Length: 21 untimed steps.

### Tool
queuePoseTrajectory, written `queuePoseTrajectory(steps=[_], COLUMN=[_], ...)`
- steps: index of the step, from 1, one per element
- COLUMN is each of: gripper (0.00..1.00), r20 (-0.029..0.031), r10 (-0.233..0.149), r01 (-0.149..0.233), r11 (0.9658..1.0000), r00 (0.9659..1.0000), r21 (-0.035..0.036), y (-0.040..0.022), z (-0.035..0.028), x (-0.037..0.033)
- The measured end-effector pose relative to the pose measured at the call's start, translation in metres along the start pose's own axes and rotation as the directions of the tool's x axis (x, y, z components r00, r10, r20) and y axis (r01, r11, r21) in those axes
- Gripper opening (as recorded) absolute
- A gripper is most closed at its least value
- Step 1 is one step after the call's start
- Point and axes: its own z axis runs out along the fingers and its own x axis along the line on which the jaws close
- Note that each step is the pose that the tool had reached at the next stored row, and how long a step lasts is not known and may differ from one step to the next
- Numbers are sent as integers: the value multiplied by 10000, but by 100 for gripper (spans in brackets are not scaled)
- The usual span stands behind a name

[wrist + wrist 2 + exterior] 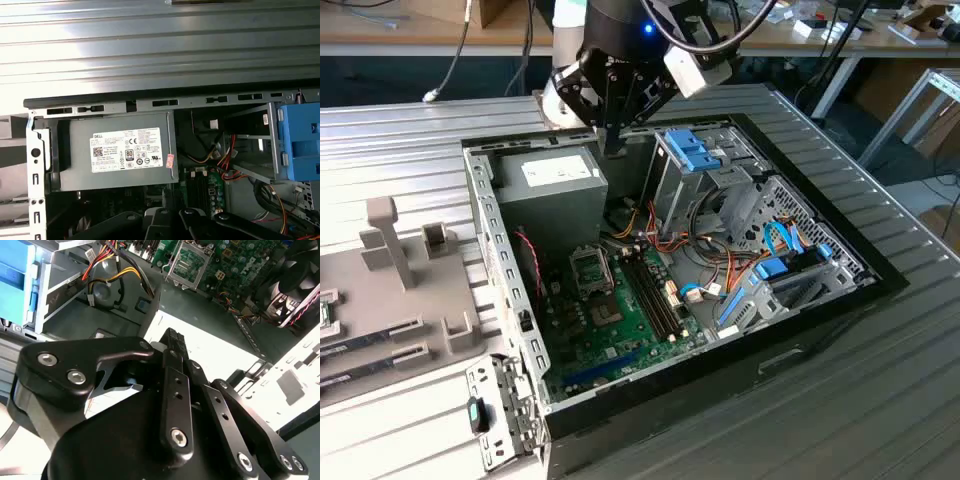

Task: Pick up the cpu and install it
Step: 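Reach for the cpu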

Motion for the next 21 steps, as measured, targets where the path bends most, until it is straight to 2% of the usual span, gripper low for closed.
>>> queuePoseTrajectory(steps=[10,21], gripper=[11,11], r20=[0,0], r10=[1,1], r01=[-1,-1], r11=[10000,10000], r00=[10000,10000], r21=[0,0], y=[-9,-15], z=[-3,-6], x=[121,195])
